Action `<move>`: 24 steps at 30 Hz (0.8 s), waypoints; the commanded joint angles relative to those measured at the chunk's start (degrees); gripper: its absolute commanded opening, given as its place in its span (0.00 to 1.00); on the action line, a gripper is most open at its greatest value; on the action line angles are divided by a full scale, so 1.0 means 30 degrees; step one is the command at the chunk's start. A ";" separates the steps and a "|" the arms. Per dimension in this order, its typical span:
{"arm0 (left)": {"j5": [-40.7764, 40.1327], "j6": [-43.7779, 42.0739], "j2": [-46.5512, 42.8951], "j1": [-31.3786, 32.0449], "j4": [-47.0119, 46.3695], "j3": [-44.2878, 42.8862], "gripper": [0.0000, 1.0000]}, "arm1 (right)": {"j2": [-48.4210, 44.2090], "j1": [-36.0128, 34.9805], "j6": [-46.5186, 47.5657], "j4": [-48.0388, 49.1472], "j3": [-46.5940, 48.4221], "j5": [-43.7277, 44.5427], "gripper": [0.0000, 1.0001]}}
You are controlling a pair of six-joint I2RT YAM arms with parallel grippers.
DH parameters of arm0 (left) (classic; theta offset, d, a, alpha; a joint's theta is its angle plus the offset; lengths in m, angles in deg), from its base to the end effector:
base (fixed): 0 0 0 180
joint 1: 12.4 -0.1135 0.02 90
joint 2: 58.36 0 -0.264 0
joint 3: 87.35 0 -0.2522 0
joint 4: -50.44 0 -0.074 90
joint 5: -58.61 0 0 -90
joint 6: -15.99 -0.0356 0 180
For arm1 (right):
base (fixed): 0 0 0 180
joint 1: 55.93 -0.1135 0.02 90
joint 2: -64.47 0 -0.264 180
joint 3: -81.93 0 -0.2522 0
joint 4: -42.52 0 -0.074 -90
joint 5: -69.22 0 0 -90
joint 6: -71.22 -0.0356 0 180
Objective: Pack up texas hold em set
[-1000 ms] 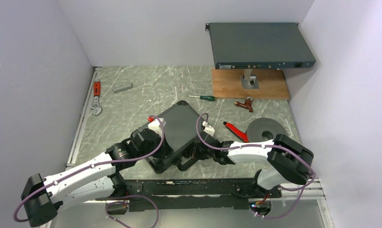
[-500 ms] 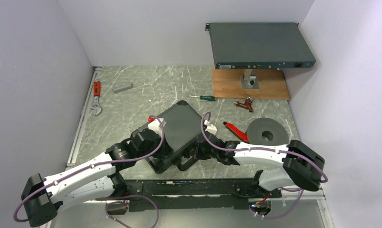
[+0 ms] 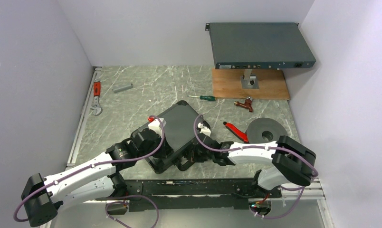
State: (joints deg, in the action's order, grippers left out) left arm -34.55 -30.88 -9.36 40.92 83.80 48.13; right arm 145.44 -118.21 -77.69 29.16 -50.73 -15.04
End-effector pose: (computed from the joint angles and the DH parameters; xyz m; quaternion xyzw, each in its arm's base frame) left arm 0.1119 -0.1470 0.2258 0.0677 0.8954 -0.3112 0.3112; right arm 0.1256 0.2313 0.1545 -0.0090 0.9294 0.2961 0.2203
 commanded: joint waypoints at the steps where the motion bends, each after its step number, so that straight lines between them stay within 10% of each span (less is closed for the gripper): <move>1: 0.1104 -0.0170 0.0781 0.0468 0.3798 0.1187 0.00 | 0.0562 -0.0099 0.0337 0.1359 0.0544 -0.0184 0.00; 15: 0.1106 -0.0140 0.0776 0.0450 0.4169 0.0957 0.00 | 0.2038 0.0094 0.0846 0.1360 0.0648 0.0969 0.00; 24: -0.1006 -0.0301 -0.0008 0.0449 0.6425 -0.0881 0.08 | -0.2264 -0.0066 0.2410 -0.1158 0.0092 0.2162 0.00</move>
State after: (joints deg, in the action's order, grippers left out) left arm -35.92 -30.81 -9.91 41.51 88.04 46.42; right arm 145.77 -118.43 -74.09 28.61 -49.83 -13.31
